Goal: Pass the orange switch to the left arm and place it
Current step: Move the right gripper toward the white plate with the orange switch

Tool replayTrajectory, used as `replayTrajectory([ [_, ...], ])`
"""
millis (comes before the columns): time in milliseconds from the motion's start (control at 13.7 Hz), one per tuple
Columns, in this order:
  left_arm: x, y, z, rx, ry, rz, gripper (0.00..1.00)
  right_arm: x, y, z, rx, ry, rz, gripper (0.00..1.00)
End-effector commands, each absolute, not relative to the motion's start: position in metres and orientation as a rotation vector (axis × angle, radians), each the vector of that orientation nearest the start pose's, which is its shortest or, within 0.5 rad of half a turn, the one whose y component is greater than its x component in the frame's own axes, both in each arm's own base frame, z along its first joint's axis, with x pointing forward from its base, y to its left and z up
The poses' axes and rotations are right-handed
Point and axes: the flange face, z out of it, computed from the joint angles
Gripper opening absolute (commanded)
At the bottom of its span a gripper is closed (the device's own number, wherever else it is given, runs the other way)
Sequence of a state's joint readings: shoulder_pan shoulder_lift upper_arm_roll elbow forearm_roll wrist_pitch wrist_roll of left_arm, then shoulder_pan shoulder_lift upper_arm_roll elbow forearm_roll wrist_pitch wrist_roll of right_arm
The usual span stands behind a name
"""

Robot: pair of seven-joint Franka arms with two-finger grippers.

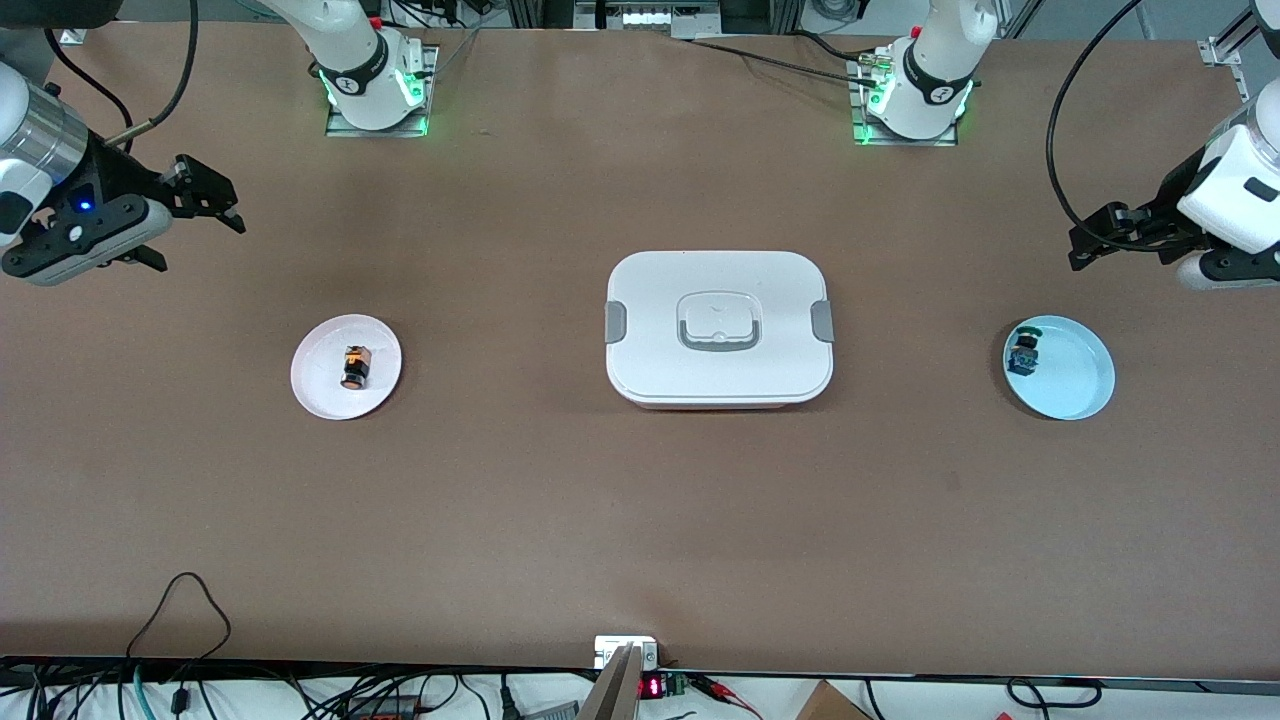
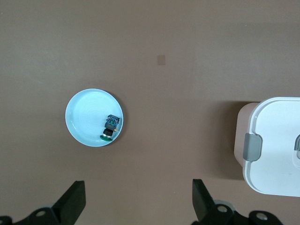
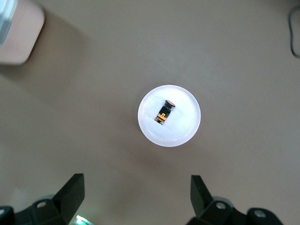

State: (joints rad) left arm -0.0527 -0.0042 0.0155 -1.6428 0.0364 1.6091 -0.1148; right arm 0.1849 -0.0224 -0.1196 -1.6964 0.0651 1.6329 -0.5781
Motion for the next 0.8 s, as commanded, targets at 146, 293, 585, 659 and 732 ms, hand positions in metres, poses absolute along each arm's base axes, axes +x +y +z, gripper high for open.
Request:
replayTrajectory([
  [146, 0.558, -0.018, 0.601, -3.099, -0.136, 0.047, 1.00, 0.554, 0.031, 0.576, -2.510, -1.769, 0.066, 1.00],
  [293, 0.558, -0.017, 0.602, -3.097, -0.136, 0.045, 1.00, 0.559, 0.032, 0.566, -2.335, -2.008, 0.104, 1.00],
  [585, 0.558, -0.018, 0.601, -3.099, -0.136, 0.047, 1.00, 0.564, 0.033, 0.560, -2.206, -2.180, 0.132, 1.00],
  [659, 0.558, -0.018, 0.601, -3.099, -0.134, 0.047, 1.00, 0.563, 0.036, 0.560, -2.195, -2.189, 0.137, 1.00],
  [732, 0.558, -0.018, 0.601, -3.099, -0.134, 0.047, 1.00, 0.564, 0.037, 0.559, -2.181, -2.198, 0.135, 1.00],
])
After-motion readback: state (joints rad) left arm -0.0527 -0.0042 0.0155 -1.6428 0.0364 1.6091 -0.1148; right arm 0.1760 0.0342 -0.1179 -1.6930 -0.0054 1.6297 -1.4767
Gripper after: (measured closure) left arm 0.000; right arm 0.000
